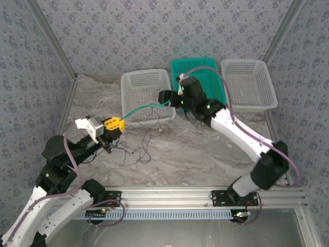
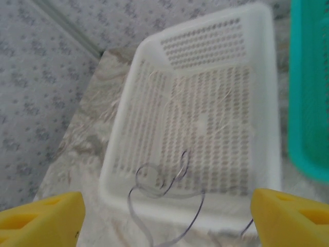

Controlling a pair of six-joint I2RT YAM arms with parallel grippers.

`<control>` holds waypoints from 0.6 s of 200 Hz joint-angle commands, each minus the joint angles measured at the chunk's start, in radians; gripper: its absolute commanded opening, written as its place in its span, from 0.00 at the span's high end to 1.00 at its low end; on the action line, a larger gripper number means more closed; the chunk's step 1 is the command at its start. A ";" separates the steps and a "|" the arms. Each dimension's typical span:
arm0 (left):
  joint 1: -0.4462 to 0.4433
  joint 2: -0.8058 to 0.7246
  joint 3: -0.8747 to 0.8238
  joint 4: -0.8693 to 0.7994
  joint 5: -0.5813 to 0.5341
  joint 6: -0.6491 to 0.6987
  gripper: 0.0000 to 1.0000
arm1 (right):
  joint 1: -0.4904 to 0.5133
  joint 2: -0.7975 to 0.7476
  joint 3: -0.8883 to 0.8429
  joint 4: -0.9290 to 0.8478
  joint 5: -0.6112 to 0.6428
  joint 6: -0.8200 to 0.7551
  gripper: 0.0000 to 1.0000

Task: Untangle the cables
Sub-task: Place the cable in the container, then pick up the cable from the center of the table.

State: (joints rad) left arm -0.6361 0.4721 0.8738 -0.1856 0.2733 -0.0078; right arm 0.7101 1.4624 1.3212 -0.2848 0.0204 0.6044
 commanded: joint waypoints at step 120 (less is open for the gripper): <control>-0.006 0.065 0.121 -0.210 -0.133 0.057 1.00 | 0.238 0.395 -0.102 0.349 -0.127 0.311 0.50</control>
State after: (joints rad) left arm -0.6361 0.5377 0.9958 -0.3950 0.1680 0.0597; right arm 0.9421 1.8664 1.2007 -0.0166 -0.0795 0.8948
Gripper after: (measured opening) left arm 0.042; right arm 0.633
